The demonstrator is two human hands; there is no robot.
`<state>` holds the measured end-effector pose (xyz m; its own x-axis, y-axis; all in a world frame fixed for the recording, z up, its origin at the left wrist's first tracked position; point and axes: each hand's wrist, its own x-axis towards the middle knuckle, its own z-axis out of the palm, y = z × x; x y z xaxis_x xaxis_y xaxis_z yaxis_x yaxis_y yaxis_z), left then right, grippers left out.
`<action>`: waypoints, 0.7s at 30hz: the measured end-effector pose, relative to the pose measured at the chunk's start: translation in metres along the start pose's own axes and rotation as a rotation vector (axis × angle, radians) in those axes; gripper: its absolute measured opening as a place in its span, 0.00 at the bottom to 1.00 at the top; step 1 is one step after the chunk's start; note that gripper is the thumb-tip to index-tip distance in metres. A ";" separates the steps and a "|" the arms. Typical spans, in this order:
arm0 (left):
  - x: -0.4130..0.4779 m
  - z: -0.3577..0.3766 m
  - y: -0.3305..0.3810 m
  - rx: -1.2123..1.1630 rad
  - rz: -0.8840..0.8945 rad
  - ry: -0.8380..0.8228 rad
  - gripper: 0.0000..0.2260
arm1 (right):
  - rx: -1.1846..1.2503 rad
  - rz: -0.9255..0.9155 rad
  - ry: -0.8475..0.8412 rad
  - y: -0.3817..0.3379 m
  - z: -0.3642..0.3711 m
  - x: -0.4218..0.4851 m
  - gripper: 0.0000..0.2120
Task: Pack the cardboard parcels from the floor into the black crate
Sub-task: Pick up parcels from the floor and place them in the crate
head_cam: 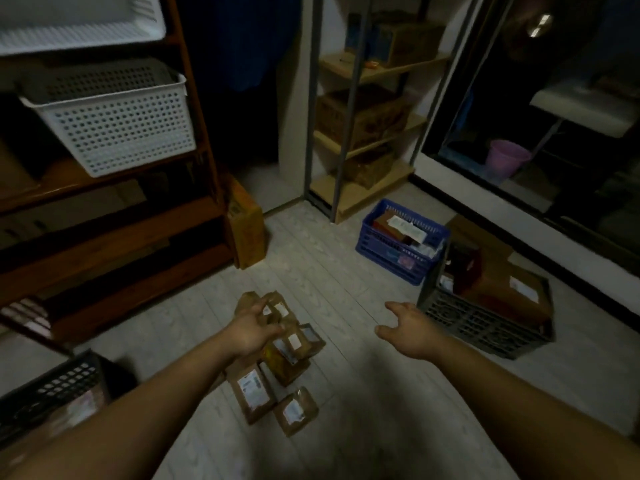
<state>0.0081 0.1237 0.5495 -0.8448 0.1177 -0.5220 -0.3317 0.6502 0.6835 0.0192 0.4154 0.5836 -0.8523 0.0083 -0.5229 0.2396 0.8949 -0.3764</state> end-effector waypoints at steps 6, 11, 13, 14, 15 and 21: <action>0.067 0.028 0.009 -0.097 -0.119 0.118 0.32 | 0.010 -0.135 -0.115 0.019 -0.021 0.123 0.34; 0.118 0.081 0.012 -0.196 -0.184 0.206 0.30 | -0.021 -0.151 -0.267 0.060 -0.004 0.214 0.33; 0.145 0.105 -0.011 -0.193 -0.213 0.212 0.34 | -0.022 -0.149 -0.300 0.078 0.011 0.244 0.33; 0.159 0.116 -0.022 -0.183 -0.223 0.192 0.30 | -0.025 -0.149 -0.305 0.086 0.021 0.260 0.33; 0.172 0.127 -0.031 -0.190 -0.230 0.176 0.26 | -0.030 -0.152 -0.308 0.093 0.033 0.276 0.33; 0.280 0.192 -0.135 -0.283 -0.196 0.174 0.31 | -0.039 -0.202 -0.315 0.121 0.154 0.396 0.32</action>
<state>-0.1034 0.2131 0.2134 -0.8045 -0.1329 -0.5789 -0.5760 0.4122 0.7059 -0.2177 0.4585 0.2135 -0.6941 -0.3028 -0.6531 0.0581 0.8807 -0.4701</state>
